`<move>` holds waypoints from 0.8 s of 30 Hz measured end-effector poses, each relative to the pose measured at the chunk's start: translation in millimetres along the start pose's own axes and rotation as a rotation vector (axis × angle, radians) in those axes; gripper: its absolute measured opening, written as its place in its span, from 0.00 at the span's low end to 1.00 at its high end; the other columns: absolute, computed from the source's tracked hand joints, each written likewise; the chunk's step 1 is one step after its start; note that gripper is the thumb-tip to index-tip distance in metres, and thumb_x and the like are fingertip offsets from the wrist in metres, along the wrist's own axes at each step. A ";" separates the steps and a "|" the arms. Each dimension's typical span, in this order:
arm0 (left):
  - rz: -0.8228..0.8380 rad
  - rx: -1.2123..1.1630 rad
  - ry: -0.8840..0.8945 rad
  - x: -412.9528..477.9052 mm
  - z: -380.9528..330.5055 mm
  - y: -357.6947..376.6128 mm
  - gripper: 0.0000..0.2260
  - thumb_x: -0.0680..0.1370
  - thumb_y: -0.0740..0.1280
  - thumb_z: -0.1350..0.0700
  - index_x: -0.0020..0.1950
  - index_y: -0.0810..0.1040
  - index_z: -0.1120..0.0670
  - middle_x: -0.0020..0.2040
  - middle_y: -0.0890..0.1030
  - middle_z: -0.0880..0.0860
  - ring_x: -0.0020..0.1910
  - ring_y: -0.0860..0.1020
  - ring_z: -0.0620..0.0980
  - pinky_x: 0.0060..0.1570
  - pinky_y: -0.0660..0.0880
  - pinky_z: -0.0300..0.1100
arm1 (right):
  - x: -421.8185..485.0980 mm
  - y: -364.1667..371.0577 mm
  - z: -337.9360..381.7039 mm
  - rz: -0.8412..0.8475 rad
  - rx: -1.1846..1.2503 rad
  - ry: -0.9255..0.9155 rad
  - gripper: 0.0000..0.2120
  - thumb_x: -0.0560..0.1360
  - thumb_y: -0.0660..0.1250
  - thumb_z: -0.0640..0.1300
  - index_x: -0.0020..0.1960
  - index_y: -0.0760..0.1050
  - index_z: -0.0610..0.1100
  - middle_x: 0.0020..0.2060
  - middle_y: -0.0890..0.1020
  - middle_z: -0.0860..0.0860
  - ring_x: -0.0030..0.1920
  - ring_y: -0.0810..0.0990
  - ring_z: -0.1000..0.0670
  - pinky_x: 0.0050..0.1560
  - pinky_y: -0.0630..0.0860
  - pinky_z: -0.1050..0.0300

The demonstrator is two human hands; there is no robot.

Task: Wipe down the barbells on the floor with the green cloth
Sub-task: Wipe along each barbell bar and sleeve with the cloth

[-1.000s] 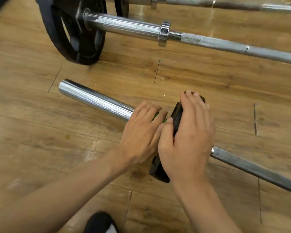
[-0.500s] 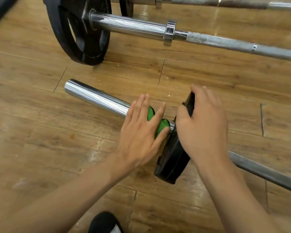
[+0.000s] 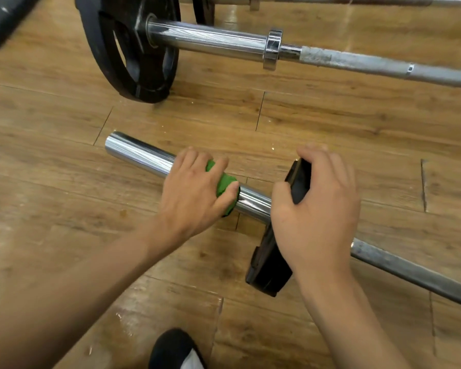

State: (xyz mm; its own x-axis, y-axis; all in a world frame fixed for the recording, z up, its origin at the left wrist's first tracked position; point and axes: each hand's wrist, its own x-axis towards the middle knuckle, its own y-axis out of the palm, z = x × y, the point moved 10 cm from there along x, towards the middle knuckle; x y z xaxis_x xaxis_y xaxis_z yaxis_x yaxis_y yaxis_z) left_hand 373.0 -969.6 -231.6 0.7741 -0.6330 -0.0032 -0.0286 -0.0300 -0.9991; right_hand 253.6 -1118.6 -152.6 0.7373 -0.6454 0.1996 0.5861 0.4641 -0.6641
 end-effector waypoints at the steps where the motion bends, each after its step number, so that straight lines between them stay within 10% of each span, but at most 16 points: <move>1: -0.010 -0.047 -0.034 -6.2 -15.2 3.2 0.29 0.83 0.51 0.39 0.71 0.75 0.58 0.60 0.80 0.62 0.62 0.75 0.63 0.73 0.63 0.57 | -1.9 -0.4 -0.2 -0.015 0.004 0.000 0.24 0.71 0.64 0.45 0.65 0.79 0.40 0.62 0.80 0.48 0.68 0.74 0.44 0.70 0.71 0.44; 7: -0.009 -0.199 0.250 -19.9 -77.2 7.8 0.29 0.85 0.48 0.42 0.68 0.76 0.62 0.60 0.80 0.59 0.61 0.77 0.60 0.79 0.59 0.55 | -3.9 -2.0 0.1 0.020 0.004 -0.038 0.25 0.71 0.64 0.46 0.67 0.78 0.41 0.64 0.80 0.48 0.69 0.72 0.46 0.72 0.68 0.44; 14: -0.040 -0.016 -0.129 2.5 26.2 -6.9 0.27 0.82 0.54 0.36 0.61 0.82 0.53 0.60 0.78 0.61 0.66 0.72 0.59 0.82 0.49 0.57 | -11.3 -1.8 -0.1 -0.030 0.096 -0.036 0.28 0.71 0.58 0.50 0.67 0.78 0.40 0.66 0.79 0.47 0.73 0.71 0.45 0.73 0.68 0.41; 18: -0.113 -0.231 0.061 -17.8 -72.0 7.9 0.17 0.82 0.59 0.46 0.57 0.80 0.57 0.54 0.76 0.58 0.58 0.73 0.60 0.75 0.63 0.55 | -12.5 -4.4 -0.2 -0.064 0.082 -0.048 0.24 0.70 0.64 0.44 0.65 0.79 0.40 0.65 0.80 0.47 0.72 0.73 0.45 0.72 0.69 0.40; 24: -0.061 -0.143 0.165 -11.4 -27.0 7.1 0.26 0.84 0.53 0.38 0.63 0.81 0.56 0.55 0.80 0.56 0.58 0.78 0.56 0.81 0.55 0.58 | -11.2 -3.3 -0.6 -0.007 0.036 -0.067 0.28 0.71 0.60 0.49 0.67 0.78 0.39 0.67 0.79 0.47 0.74 0.71 0.45 0.74 0.68 0.40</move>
State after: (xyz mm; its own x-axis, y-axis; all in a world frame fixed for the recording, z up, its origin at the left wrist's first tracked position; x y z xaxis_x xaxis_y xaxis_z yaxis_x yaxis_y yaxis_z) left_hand 346.9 -983.4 -237.5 0.6633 -0.7445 0.0754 -0.0837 -0.1739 -0.9812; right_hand 243.2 -1113.2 -153.0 0.7530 -0.6076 0.2525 0.6024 0.4821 -0.6362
